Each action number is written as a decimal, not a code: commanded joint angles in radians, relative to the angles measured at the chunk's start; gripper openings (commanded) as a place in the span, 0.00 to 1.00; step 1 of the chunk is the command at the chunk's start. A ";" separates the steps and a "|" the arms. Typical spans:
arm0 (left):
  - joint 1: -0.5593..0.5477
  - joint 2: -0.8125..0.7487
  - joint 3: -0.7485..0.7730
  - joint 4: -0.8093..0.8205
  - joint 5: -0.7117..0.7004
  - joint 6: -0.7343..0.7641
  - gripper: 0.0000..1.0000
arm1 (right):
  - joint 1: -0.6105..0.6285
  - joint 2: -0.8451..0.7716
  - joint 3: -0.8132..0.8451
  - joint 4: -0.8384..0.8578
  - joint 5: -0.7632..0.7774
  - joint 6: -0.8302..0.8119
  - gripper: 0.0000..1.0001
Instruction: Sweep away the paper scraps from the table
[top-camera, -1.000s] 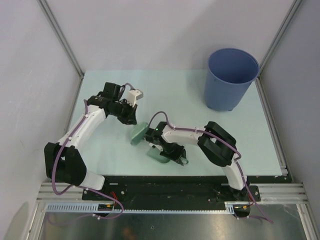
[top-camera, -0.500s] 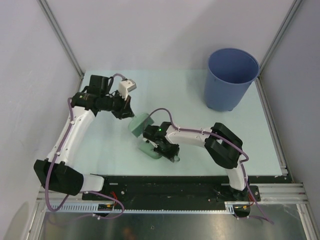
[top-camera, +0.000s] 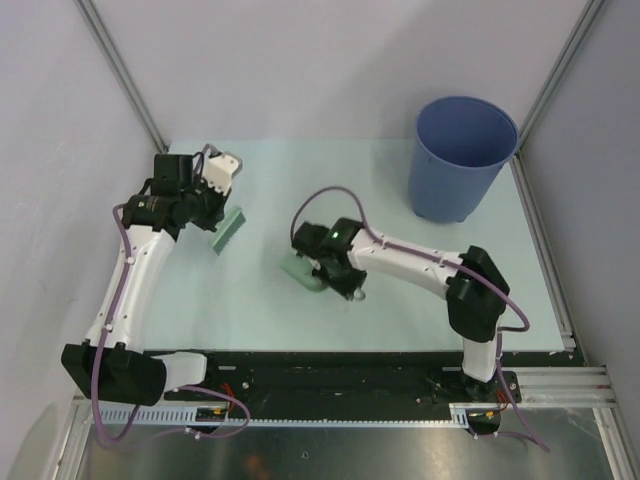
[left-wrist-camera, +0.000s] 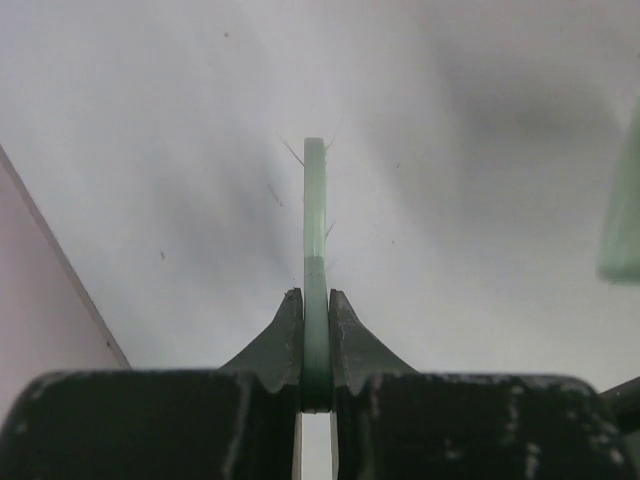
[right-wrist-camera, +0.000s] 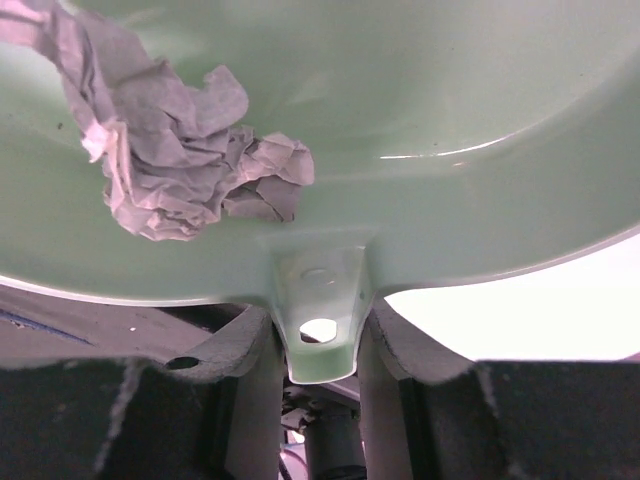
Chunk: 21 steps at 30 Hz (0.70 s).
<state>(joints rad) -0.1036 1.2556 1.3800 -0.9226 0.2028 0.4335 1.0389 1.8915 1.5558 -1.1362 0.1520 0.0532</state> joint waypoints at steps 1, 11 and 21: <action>0.004 -0.041 -0.065 0.047 -0.066 0.030 0.00 | -0.092 -0.097 0.196 -0.166 0.174 0.002 0.00; 0.004 -0.061 -0.119 0.053 -0.026 0.024 0.00 | -0.463 -0.015 0.875 -0.283 0.540 -0.228 0.00; 0.004 -0.091 -0.154 0.053 -0.011 0.040 0.00 | -0.775 -0.279 0.373 0.770 0.733 -1.214 0.00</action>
<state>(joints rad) -0.1013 1.2026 1.2308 -0.8986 0.1638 0.4545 0.3153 1.7073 2.0933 -0.8848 0.8162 -0.6357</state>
